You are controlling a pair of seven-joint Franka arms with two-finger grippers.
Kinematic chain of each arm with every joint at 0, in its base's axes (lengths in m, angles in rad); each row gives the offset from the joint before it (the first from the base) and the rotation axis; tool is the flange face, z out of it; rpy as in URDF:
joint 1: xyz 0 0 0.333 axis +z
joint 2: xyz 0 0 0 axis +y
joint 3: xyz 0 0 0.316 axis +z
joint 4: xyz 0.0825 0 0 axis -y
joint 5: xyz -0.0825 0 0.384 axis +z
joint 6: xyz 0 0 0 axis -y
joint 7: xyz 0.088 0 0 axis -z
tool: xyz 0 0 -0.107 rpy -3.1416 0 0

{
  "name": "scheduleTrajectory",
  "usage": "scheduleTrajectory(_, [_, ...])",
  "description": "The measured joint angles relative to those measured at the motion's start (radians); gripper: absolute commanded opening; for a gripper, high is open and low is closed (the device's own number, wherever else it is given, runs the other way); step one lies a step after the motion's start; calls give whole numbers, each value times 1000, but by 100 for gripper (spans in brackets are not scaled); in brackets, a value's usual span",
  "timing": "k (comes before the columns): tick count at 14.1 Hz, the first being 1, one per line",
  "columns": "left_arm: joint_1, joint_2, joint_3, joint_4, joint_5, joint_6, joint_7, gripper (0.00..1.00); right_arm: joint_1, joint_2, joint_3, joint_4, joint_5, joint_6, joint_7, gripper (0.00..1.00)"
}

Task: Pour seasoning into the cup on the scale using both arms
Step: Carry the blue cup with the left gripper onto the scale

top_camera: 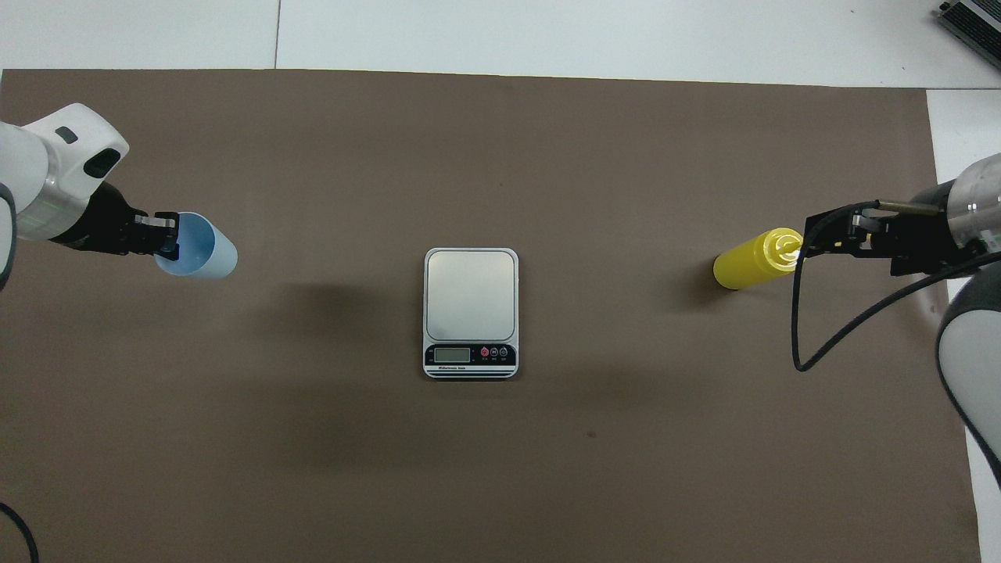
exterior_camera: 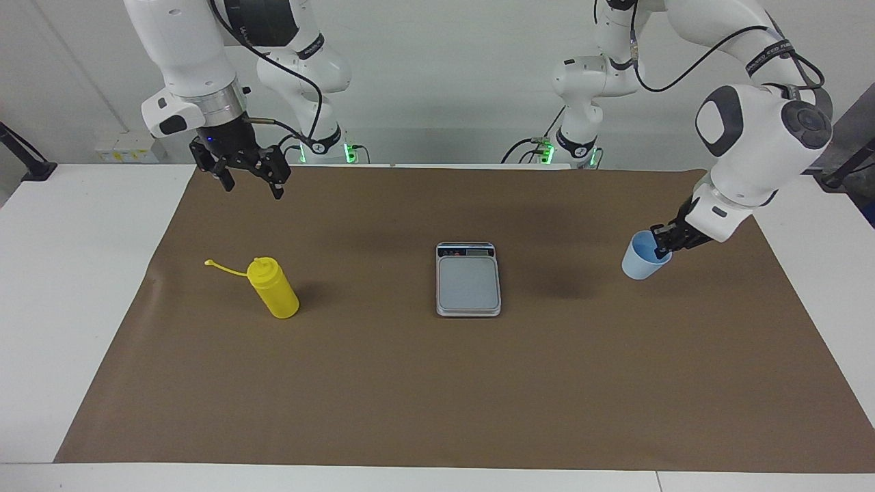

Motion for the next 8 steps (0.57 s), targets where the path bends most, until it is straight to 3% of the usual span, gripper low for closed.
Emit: scheduleTrajectory(8, [-249, 2, -10, 14, 5, 37, -256, 0, 0, 0, 0, 0, 0, 0, 0, 100])
